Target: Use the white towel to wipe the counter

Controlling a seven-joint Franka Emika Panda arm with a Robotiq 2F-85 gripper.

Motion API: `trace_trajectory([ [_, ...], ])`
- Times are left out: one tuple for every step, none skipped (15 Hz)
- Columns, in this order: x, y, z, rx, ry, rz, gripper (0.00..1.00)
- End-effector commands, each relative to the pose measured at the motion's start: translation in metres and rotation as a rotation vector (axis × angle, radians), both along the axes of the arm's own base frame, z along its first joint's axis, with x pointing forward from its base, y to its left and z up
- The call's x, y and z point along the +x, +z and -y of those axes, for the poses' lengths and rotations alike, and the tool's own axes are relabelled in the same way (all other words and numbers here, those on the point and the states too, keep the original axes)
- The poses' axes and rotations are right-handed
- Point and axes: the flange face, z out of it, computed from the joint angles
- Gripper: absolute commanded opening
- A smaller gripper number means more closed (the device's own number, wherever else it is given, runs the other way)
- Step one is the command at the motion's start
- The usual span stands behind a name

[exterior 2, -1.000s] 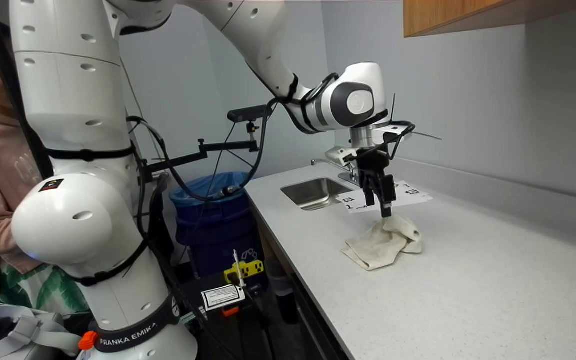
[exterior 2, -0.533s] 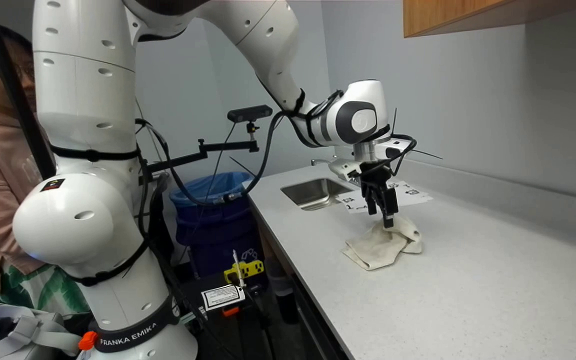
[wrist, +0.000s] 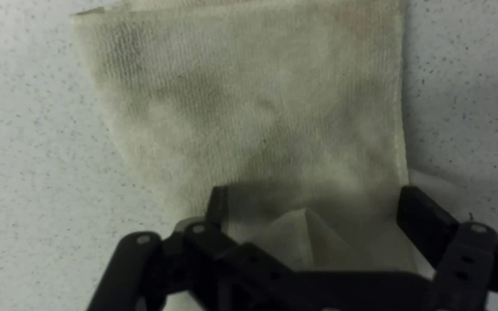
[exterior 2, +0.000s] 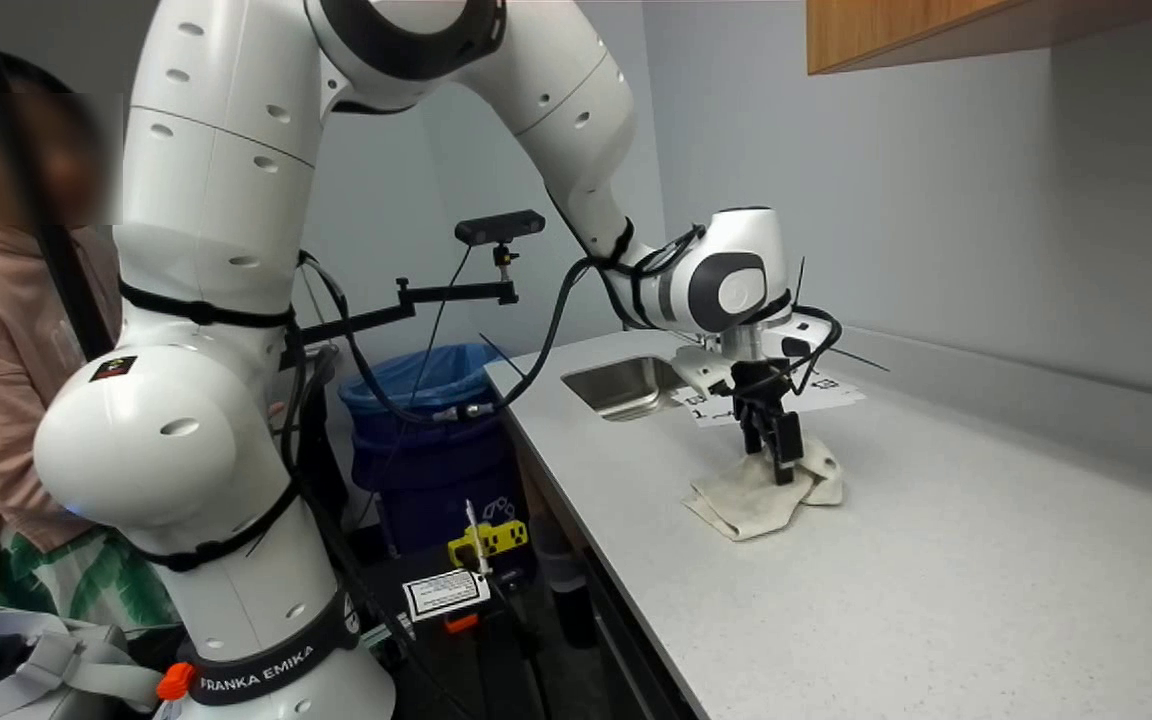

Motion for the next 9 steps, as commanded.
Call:
trace_trajectory([
  [0.013,-0.014,0.000,0.005,0.001,0.004,1.00],
  [0.014,-0.018,0.001,0.005,-0.003,0.001,1.00],
  [0.015,-0.021,0.002,0.005,-0.008,-0.003,0.80],
  [0.016,-0.023,0.003,0.006,-0.015,-0.004,0.72],
  [0.017,-0.024,0.003,0.005,-0.033,-0.003,0.66],
  [0.018,-0.024,0.004,0.007,-0.030,-0.002,0.58],
  [0.019,-0.022,0.005,0.007,-0.036,0.000,0.49],
  [0.020,-0.021,0.008,0.005,-0.044,0.004,0.43],
  [0.020,-0.019,0.012,0.001,-0.054,0.007,0.34],
])
